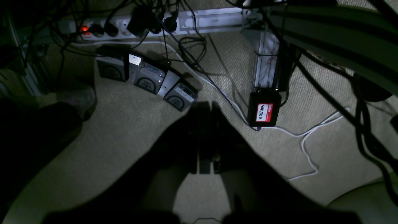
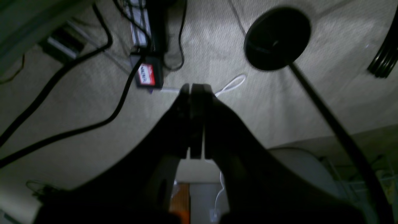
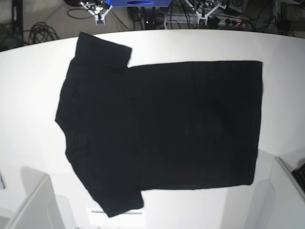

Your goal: Fold the T-shirt properly

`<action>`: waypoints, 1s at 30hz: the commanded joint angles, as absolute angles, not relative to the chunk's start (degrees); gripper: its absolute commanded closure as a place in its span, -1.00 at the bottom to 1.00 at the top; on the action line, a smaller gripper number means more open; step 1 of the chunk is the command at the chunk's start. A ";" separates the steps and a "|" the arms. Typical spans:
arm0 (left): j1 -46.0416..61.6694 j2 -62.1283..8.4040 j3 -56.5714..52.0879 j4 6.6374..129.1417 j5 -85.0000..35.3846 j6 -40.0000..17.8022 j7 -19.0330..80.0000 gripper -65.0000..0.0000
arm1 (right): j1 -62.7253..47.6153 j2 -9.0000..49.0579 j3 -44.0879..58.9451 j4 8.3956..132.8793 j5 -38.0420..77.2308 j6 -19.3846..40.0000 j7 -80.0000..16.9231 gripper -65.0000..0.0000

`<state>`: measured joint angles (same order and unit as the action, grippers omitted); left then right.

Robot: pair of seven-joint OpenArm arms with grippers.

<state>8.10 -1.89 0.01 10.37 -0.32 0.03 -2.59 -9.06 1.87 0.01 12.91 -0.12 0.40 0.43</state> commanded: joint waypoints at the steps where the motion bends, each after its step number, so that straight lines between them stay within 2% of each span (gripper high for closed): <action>1: 8.75 -2.07 0.13 10.51 -0.31 0.31 -2.86 1.00 | -10.07 2.07 -0.13 13.67 -0.22 0.04 0.31 1.00; 30: 13.67 -2.86 0.31 15.43 0.22 0.31 -2.95 1.00 | -13.32 2.24 -0.04 15.87 -0.22 0.04 0.48 1.00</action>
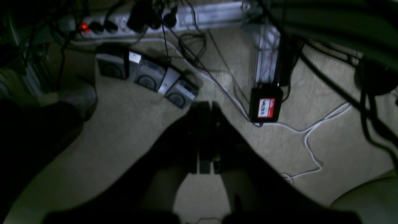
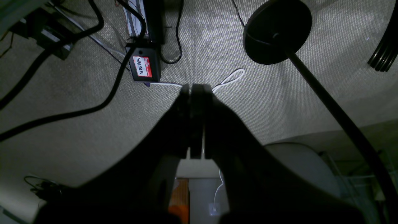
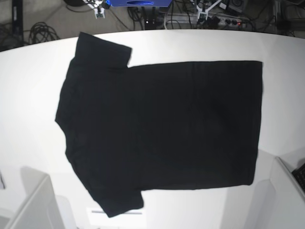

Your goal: Fold the T-shirt properly

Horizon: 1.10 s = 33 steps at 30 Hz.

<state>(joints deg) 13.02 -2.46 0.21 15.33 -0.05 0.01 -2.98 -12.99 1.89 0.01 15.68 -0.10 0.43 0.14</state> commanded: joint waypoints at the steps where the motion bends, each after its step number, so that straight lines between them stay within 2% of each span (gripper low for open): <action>1: 14.11 -2.95 0.31 16.92 0.22 0.31 -2.95 1.00 | -14.64 2.24 0.04 17.36 -0.22 0.04 0.48 1.00; 12: 27.21 -6.64 0.22 37.32 -0.31 0.31 -2.95 1.00 | -26.24 2.24 0.22 34.59 0.04 0.04 0.04 1.00; 17: 35.38 -9.10 -0.40 50.33 -0.40 0.31 -2.95 1.00 | -32.66 3.12 0.40 44.79 0.13 -0.13 -0.04 1.00; 23: 43.38 -10.68 -0.48 64.75 -0.48 0.31 -2.95 1.00 | -38.37 2.59 8.57 56.66 0.13 -0.04 -6.20 1.00; 33: 54.29 -18.33 -0.57 83.47 -15.08 0.31 -2.95 1.00 | -48.04 1.45 16.22 75.74 0.13 -0.04 -9.63 1.00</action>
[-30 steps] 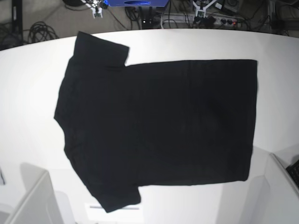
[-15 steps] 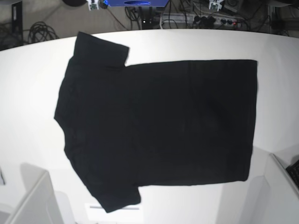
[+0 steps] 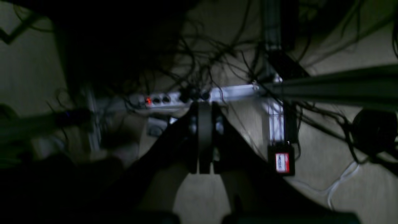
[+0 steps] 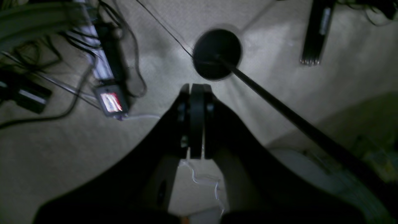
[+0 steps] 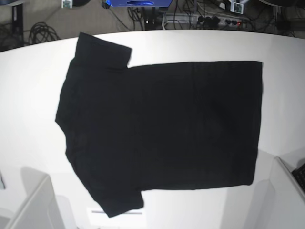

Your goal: Fold the T-shirt properly

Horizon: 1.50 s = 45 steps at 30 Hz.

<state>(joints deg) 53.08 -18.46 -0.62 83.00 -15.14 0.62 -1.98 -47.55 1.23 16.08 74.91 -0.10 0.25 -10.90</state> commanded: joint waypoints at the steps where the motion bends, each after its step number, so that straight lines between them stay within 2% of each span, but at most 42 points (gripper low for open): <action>1: 55.52 -18.95 -0.57 85.76 -15.25 0.31 -2.95 1.00 | -48.75 1.01 17.45 77.93 0.13 -0.04 -10.07 1.00; 7: 61.93 -19.21 -4.97 97.27 -15.08 0.40 -2.95 1.00 | -52.18 -3.47 23.78 92.00 0.13 -0.04 -10.51 1.00; 15: 66.24 -16.75 -18.33 109.85 -14.81 0.13 -2.95 1.00 | -51.03 -4.53 25.63 106.68 0.13 0.04 -10.59 1.00; 20: 64.31 -16.48 -22.55 112.57 -10.33 -6.46 -2.95 1.00 | -47.69 -6.29 25.27 115.03 0.22 0.04 -13.32 1.00; 25: 61.93 -15.60 -23.78 112.40 -13.14 -7.34 -2.86 1.00 | -41.01 -6.11 25.27 115.47 7.78 0.22 -20.79 1.00; 26: 61.49 -15.87 -23.78 112.31 -14.55 -7.34 -2.77 1.00 | -40.22 -5.85 25.45 115.47 11.03 1.01 -22.20 0.82; 28: 60.79 -15.87 -24.13 112.04 -17.63 -7.34 -2.51 1.00 | -38.99 -4.26 25.63 115.47 17.63 4.79 -25.19 0.31; 29: 60.35 -15.87 -24.57 112.04 -19.12 -7.34 -2.42 1.00 | -38.64 -3.56 25.63 115.47 20.26 6.73 -26.51 0.13; 30: 59.91 -15.87 -25.01 111.96 -21.14 -7.34 -2.42 0.91 | -38.02 -2.86 25.71 115.38 23.69 8.57 -28.35 -0.05; 32: 59.12 -15.87 -25.89 111.16 -24.75 -7.34 -2.42 0.59 | -36.79 -1.63 26.24 115.30 29.93 10.95 -32.40 -0.26; 36: 57.98 -15.96 -27.65 110.73 -29.93 -7.43 -2.24 0.09 | -33.27 -0.22 30.81 113.98 38.37 12.62 -40.57 -0.28; 39: 57.45 -16.04 -28.09 109.58 -31.52 -7.52 -2.24 -0.30 | -29.05 -0.22 34.51 110.73 39.16 12.88 -47.43 -0.28; 40: 56.40 -16.04 -28.00 109.05 -31.69 -7.52 -2.24 -0.37 | -27.65 -0.22 35.30 109.05 39.16 12.88 -49.10 -0.28; 45: 51.82 -15.87 -27.65 102.02 -31.78 -7.69 -2.24 -0.39 | -26.07 -0.22 35.65 103.87 39.08 12.97 -50.59 -0.28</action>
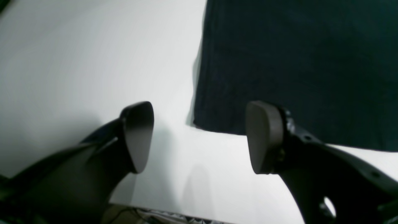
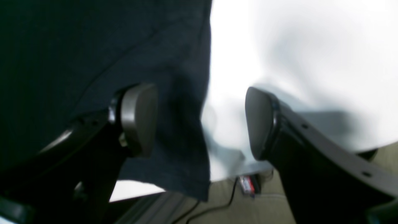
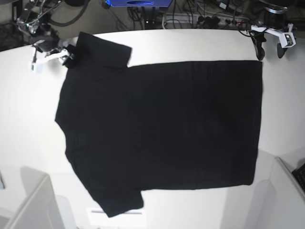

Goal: Fold the T-shirt properly
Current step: 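Lower both grippers onto the shirt's sleeve-side edge, right at shoulder, left at hem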

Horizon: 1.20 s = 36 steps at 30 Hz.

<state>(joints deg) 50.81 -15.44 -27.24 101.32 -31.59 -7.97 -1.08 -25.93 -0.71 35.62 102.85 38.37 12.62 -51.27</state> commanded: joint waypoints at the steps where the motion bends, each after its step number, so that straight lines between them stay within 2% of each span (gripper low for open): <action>1: 50.68 -15.87 -27.82 100.26 -31.78 -8.84 -2.24 -0.39 | -26.07 -0.22 35.47 103.08 39.08 12.97 -50.59 -0.28; 4: 48.40 -15.52 -28.09 96.75 -33.27 -15.87 -2.24 -0.38 | -26.15 -0.22 35.38 100.26 38.99 13.05 -50.68 -0.28; 7: 47.87 -15.69 -28.09 94.55 -39.69 -18.86 -2.24 -0.38 | -26.86 -0.31 34.33 99.47 38.99 14.02 -51.03 -0.28; 9: 47.78 -15.87 -28.09 93.85 -42.86 -19.12 -2.24 -0.38 | -28.79 -0.22 31.60 99.56 38.99 15.78 -50.68 -0.25; 12: 47.69 -15.87 -28.09 93.41 -44.09 -19.12 -2.24 -0.38 | -29.85 -0.22 29.41 99.21 38.99 15.96 -50.59 -0.09; 15: 47.16 -15.87 -27.82 93.41 -44.26 -19.12 -2.15 -0.38 | -30.02 -0.31 28.88 99.12 38.99 15.96 -50.59 -0.06; 19: 44.35 -15.52 -29.23 92.26 -44.44 -19.03 4.53 -0.38 | -30.02 -0.31 28.88 99.12 38.99 16.04 -51.03 0.01; 22: 41.54 -13.41 -33.01 91.12 -44.44 -19.21 10.33 -0.38 | -30.02 -0.31 28.88 99.12 38.99 16.22 -51.12 0.43; 24: 39.87 -12.00 -35.56 91.12 -44.35 -19.21 13.32 -0.38 | -30.02 -0.31 28.79 99.12 38.99 16.31 -51.12 0.86; 25: 39.25 -11.91 -36.18 91.12 -44.35 -19.30 14.81 -0.38 | -30.02 -0.31 28.79 99.12 38.99 16.31 -51.12 1.00; 36: 33.89 -11.74 -36.00 91.03 -44.35 -19.21 21.41 -0.38 | -29.67 -0.22 28.88 99.12 38.99 16.31 -52.62 1.00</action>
<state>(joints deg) 33.91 -10.96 -35.66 90.26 -43.70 -18.87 22.61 -29.12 -0.32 28.86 98.98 40.51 16.78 -50.61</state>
